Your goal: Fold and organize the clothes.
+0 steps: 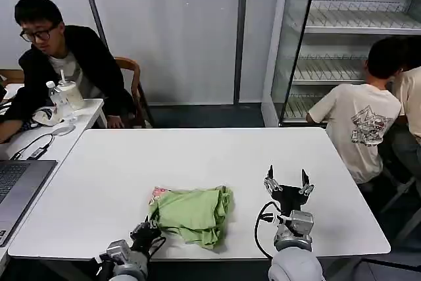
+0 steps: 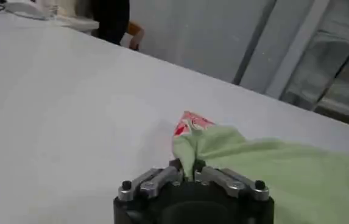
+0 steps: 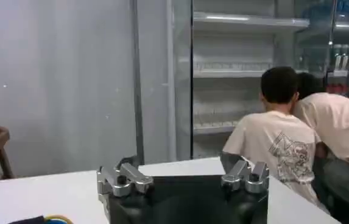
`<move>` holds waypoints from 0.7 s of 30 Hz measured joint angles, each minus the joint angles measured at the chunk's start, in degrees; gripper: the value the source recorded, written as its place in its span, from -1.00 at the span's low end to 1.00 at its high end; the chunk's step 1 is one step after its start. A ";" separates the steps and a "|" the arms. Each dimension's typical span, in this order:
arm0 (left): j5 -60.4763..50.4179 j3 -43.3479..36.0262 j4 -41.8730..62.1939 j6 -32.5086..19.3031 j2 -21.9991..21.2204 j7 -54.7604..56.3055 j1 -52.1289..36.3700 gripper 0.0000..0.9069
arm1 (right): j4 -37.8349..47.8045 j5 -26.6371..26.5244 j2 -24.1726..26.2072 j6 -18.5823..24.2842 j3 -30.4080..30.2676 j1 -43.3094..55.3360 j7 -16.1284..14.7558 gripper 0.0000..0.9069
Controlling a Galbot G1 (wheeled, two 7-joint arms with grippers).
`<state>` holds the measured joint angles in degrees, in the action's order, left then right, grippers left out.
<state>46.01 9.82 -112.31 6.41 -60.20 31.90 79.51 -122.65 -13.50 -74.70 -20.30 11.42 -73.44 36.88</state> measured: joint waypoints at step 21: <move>-4.18 8.60 7.44 -3.02 11.22 -1.63 -10.56 -0.96 | -0.17 0.04 -0.34 1.25 0.18 -0.80 -0.25 1.00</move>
<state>41.82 18.42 -104.87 3.39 -48.98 30.27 68.95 -122.82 -13.47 -75.03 -19.05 11.60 -74.24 36.64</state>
